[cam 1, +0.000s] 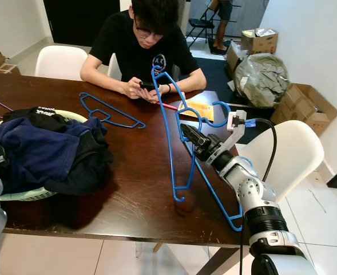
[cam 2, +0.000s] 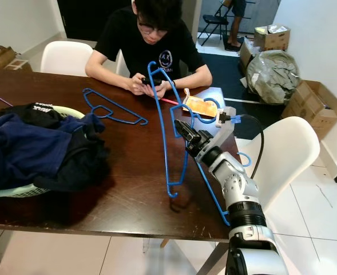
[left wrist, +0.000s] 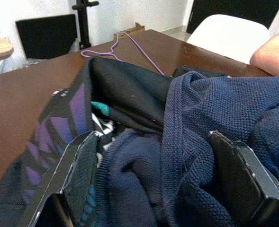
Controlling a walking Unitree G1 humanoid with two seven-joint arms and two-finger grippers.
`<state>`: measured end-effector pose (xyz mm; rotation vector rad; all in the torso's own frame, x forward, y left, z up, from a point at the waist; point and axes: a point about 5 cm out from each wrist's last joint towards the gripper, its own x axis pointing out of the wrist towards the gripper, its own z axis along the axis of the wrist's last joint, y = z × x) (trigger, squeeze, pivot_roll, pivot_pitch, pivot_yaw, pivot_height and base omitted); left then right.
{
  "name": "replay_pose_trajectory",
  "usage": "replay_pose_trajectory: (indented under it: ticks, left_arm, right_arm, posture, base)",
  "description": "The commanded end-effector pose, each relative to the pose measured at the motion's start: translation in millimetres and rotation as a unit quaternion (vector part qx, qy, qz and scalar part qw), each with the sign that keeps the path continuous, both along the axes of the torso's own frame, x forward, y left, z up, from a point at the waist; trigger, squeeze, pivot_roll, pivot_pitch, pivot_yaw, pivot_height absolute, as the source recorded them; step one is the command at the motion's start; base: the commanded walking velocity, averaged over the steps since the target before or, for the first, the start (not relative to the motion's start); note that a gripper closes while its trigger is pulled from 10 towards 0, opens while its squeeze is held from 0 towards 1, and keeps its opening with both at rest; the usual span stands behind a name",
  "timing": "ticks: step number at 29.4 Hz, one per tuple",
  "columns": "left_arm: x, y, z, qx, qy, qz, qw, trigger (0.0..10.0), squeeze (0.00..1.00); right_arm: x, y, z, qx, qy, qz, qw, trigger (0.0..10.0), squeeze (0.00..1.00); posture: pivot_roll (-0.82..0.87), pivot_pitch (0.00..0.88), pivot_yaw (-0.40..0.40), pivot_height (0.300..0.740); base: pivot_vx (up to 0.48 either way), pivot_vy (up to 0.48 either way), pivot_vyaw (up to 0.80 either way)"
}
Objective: Hang hanger
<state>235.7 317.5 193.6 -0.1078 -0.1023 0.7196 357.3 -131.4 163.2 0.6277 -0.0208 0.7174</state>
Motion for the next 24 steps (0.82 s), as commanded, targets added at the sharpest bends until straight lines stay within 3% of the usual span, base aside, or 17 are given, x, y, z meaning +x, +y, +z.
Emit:
replay_pose_trajectory:
  ticks: [1,8,16,17,18,20,21,22,23,24]
  left_arm:
    - [5.0,-6.6,-11.2,-0.021,0.022,-0.018,0.999,10.0,0.0]
    - [10.6,-12.4,-18.5,-0.045,0.03,-0.043,0.998,10.0,0.0]
    - [13.2,-16.7,-12.8,-0.036,0.021,-0.07,0.997,10.0,0.0]
    - [13.7,-18.4,-12.4,-0.036,0.019,-0.075,0.996,9.3,0.0]
    - [14.5,-19.9,-11.4,-0.034,0.018,-0.078,0.996,6.0,0.0]
    - [15.0,-20.8,-10.6,-0.032,0.017,-0.081,0.996,6.0,0.0]
    - [15.4,-21.3,-9.2,-0.03,0.014,-0.082,0.996,3.6,0.0]
    - [15.4,-21.3,-9.2,-0.03,0.014,-0.082,0.996,3.6,0.0]
    - [15.8,-21.3,-7.5,-0.028,0.011,-0.084,0.996,0.0,0.0]
    - [15.8,-21.3,-7.5,-0.028,0.011,-0.084,0.996,0.0,0.0]
  right_arm:
    - [1.0,-1.7,2.4,0.001,-0.007,-0.004,1.0,10.0,0.0]
    - [2.0,-2.1,3.0,0.0,-0.009,-0.004,1.0,10.0,0.0]
    - [2.5,-1.9,3.2,0.001,-0.009,-0.004,1.0,10.0,0.0]
    - [2.6,-1.7,3.3,0.002,-0.009,-0.004,1.0,10.0,0.0]
    - [2.7,-1.4,3.5,0.002,-0.01,-0.004,1.0,10.0,0.0]
    - [2.8,-1.2,3.5,0.002,-0.01,-0.004,1.0,10.0,0.0]
    - [2.8,-1.0,3.5,0.003,-0.01,-0.004,1.0,10.0,0.0]
    - [2.8,-1.0,3.5,0.003,-0.01,-0.004,1.0,10.0,0.0]
    - [2.8,-0.9,3.6,0.003,-0.01,-0.005,1.0,10.0,0.0]
    - [2.8,-0.9,3.6,0.003,-0.01,-0.005,1.0,10.0,0.0]
  posture:
    - [0.16,0.0,-0.1,0.74]
    - [0.16,0.0,-0.101,0.74]
    - [0.17,0.0,-0.104,0.74]
    - [0.17,0.0,-0.1,0.74]
    - [0.17,0.0,-0.1,0.74]
    - [0.17,0.0,-0.1,0.74]
    - [0.17,0.0,-0.1,0.74]
    - [0.17,0.0,-0.1,0.74]
    - [0.17,0.0,-0.099,0.74]
    - [0.17,0.0,-0.099,0.74]
  base:
    - [0.0,0.0,0.0]
    - [0.0,0.0,0.0]
    - [0.0,0.0,0.0]
    - [0.0,0.0,0.0]
    - [0.0,0.0,0.0]
    - [0.0,0.0,0.0]
    - [0.0,0.0,0.0]
    - [0.0,0.0,0.0]
    - [0.0,0.0,0.0]
    - [0.0,0.0,0.0]
